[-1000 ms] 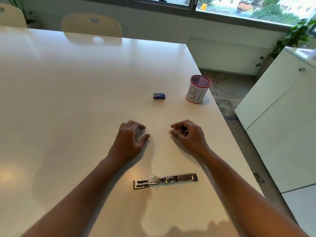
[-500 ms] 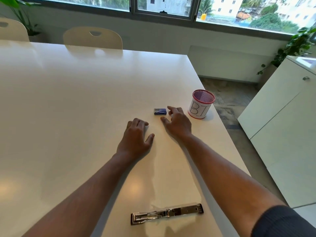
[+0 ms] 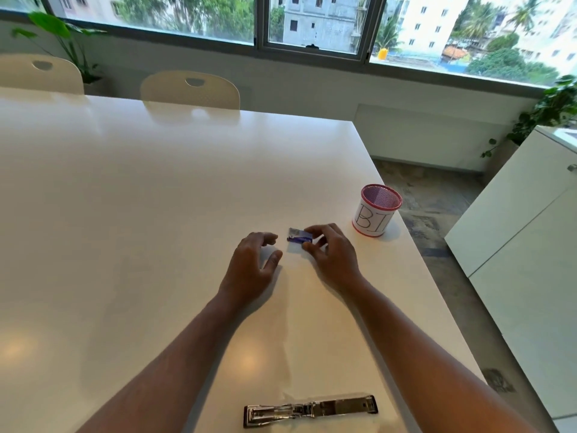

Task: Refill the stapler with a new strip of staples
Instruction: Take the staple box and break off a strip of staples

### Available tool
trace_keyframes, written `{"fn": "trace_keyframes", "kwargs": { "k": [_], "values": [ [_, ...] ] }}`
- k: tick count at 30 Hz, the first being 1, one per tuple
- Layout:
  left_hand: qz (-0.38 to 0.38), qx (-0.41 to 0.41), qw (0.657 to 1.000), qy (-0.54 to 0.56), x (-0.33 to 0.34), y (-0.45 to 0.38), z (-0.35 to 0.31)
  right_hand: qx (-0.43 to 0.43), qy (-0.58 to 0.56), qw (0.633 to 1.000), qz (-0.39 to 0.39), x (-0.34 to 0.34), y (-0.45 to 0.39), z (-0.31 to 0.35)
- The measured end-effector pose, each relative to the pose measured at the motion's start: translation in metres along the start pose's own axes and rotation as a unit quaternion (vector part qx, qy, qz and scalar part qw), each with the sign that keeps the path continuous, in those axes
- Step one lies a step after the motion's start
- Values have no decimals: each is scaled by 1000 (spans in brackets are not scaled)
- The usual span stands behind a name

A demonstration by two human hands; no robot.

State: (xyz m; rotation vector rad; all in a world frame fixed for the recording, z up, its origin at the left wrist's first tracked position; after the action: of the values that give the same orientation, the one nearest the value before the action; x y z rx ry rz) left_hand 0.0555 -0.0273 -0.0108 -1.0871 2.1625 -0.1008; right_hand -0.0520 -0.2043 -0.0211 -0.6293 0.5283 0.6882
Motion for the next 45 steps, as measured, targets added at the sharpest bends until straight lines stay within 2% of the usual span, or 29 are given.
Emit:
{"fn": "trace_keyframes", "kwargs": {
  "k": [3, 6, 15, 24, 37, 41, 45],
  "values": [
    [2, -16, 996, 91, -8, 12, -6, -16, -64, 997, 27, -9, 34, 9],
    [35, -31, 987, 157, -9, 38, -16, -23, -132, 990, 50, -20, 68, 18],
    [159, -69, 954, 244, -19, 88, -32, 26, -247, 966, 77, -46, 127, 31],
    [163, -41, 961, 219, -26, 96, -39, 55, -306, 946, 94, -54, 143, 36],
    [150, -75, 958, 232, -23, 94, -34, 97, -388, 914, 64, -54, 140, 31],
    [156, -68, 958, 232, -23, 93, -33, 97, -365, 924, 60, -55, 140, 33],
    [137, -59, 967, 205, -22, 92, -35, 99, -281, 954, 36, -50, 142, 34]
  ]
}}
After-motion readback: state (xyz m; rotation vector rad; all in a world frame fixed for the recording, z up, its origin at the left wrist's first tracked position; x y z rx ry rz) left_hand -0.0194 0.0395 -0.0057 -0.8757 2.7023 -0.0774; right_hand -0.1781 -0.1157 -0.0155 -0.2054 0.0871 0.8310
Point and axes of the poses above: each hand's wrist, its own y-axis away from the middle knuckle, its own x-axis out of the palm, z = x × y, the point moved 1 cm from there along -y, towards the middle knuckle, and after that the axes turned 1 degree about -x, right-handed, at the moved point
